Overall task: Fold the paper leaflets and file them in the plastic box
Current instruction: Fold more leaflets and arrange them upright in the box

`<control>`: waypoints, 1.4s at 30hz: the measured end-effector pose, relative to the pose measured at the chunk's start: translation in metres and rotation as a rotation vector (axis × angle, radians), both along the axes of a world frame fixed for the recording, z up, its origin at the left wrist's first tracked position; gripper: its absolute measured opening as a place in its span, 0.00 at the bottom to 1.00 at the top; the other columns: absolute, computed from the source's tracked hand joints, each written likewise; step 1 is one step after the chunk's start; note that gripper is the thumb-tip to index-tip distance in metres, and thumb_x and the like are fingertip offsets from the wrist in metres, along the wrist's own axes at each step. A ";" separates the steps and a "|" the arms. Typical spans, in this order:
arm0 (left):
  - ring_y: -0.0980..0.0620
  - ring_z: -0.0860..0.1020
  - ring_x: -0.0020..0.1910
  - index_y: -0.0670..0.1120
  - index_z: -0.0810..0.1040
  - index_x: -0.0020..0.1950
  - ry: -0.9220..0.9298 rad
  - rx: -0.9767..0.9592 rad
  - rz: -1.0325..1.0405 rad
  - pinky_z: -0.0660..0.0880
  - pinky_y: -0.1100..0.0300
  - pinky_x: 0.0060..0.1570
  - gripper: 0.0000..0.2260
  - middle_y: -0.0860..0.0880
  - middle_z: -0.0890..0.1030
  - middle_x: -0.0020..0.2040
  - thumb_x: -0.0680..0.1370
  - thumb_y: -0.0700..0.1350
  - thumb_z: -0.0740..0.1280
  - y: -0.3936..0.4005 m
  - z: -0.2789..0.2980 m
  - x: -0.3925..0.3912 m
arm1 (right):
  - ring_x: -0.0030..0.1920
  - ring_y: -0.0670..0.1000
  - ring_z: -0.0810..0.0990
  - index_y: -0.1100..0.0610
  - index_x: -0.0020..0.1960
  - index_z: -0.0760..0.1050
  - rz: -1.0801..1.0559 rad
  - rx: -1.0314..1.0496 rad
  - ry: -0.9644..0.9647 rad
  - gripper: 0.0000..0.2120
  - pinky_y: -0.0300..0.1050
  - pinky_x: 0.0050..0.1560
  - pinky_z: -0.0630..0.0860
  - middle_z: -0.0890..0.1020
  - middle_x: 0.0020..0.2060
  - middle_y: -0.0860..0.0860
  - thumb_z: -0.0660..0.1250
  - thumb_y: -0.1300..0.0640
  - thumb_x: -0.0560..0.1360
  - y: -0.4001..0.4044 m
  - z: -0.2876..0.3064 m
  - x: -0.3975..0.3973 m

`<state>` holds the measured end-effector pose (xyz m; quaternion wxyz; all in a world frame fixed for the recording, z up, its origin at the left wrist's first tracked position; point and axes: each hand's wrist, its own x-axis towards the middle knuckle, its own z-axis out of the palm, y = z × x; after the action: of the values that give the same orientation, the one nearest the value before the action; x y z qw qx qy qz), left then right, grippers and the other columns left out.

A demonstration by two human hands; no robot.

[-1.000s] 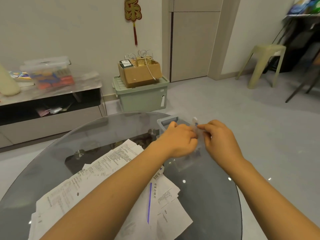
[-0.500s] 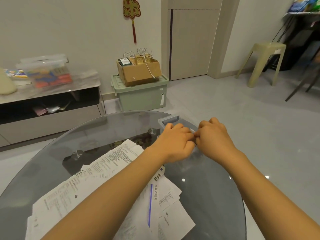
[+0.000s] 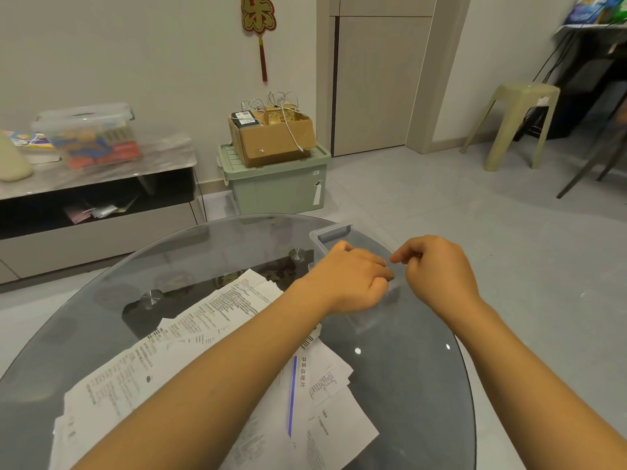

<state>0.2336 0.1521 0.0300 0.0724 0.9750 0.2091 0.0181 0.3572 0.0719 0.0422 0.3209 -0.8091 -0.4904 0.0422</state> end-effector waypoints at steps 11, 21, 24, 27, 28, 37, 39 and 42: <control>0.55 0.60 0.72 0.52 0.68 0.71 -0.174 -0.106 0.186 0.47 0.55 0.70 0.29 0.51 0.66 0.73 0.72 0.50 0.46 -0.023 0.021 -0.029 | 0.44 0.51 0.78 0.55 0.49 0.82 0.149 0.077 0.070 0.18 0.42 0.46 0.75 0.81 0.45 0.52 0.57 0.69 0.72 -0.014 0.007 -0.007; 0.55 0.56 0.73 0.55 0.65 0.72 -0.219 -0.202 0.538 0.48 0.53 0.73 0.18 0.55 0.62 0.74 0.81 0.49 0.54 -0.120 0.011 -0.138 | 0.40 0.43 0.75 0.50 0.56 0.78 0.559 -0.050 0.117 0.14 0.27 0.39 0.70 0.77 0.42 0.44 0.64 0.63 0.74 -0.064 0.003 -0.062; 0.55 0.58 0.73 0.56 0.64 0.72 -0.128 -0.224 0.605 0.51 0.54 0.72 0.18 0.56 0.62 0.74 0.82 0.53 0.53 -0.149 0.000 -0.160 | 0.42 0.43 0.76 0.48 0.56 0.78 0.693 -0.136 0.065 0.15 0.27 0.39 0.70 0.77 0.42 0.42 0.65 0.61 0.73 -0.080 -0.009 -0.082; 0.54 0.63 0.70 0.56 0.65 0.71 -0.041 -0.240 0.621 0.56 0.54 0.71 0.18 0.56 0.65 0.72 0.81 0.55 0.54 -0.166 -0.004 -0.172 | 0.44 0.43 0.76 0.45 0.56 0.77 0.774 -0.186 0.013 0.15 0.31 0.43 0.72 0.78 0.45 0.43 0.65 0.60 0.73 -0.090 -0.017 -0.096; 0.54 0.64 0.69 0.56 0.65 0.71 -0.010 -0.221 0.615 0.58 0.54 0.71 0.19 0.56 0.66 0.72 0.81 0.55 0.54 -0.168 -0.004 -0.175 | 0.45 0.43 0.77 0.45 0.56 0.77 0.791 -0.199 0.011 0.15 0.35 0.45 0.74 0.78 0.46 0.43 0.65 0.60 0.73 -0.092 -0.019 -0.100; 0.54 0.66 0.63 0.57 0.64 0.71 0.119 -0.244 0.542 0.68 0.57 0.61 0.24 0.53 0.66 0.63 0.76 0.57 0.62 -0.191 -0.016 -0.196 | 0.51 0.43 0.75 0.46 0.58 0.78 0.994 -0.352 -0.105 0.14 0.40 0.54 0.73 0.78 0.52 0.42 0.69 0.50 0.72 -0.108 -0.041 -0.119; 0.55 0.65 0.63 0.58 0.61 0.72 0.168 -0.269 0.499 0.67 0.59 0.61 0.26 0.54 0.64 0.65 0.76 0.58 0.64 -0.196 -0.019 -0.200 | 0.53 0.43 0.74 0.45 0.58 0.78 1.029 -0.375 -0.115 0.15 0.43 0.55 0.74 0.77 0.52 0.43 0.70 0.49 0.71 -0.110 -0.044 -0.120; 0.55 0.63 0.64 0.58 0.58 0.74 0.185 -0.260 0.452 0.65 0.62 0.62 0.30 0.55 0.61 0.67 0.74 0.59 0.65 -0.198 -0.023 -0.205 | 0.58 0.43 0.69 0.43 0.59 0.76 1.077 -0.414 -0.170 0.18 0.42 0.59 0.71 0.73 0.56 0.42 0.72 0.45 0.69 -0.114 -0.047 -0.119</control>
<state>0.0285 -0.0464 0.0075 0.1718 0.8835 0.4278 -0.0824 0.2381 -0.0418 -0.0044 0.0490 -0.4921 -0.8384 0.2292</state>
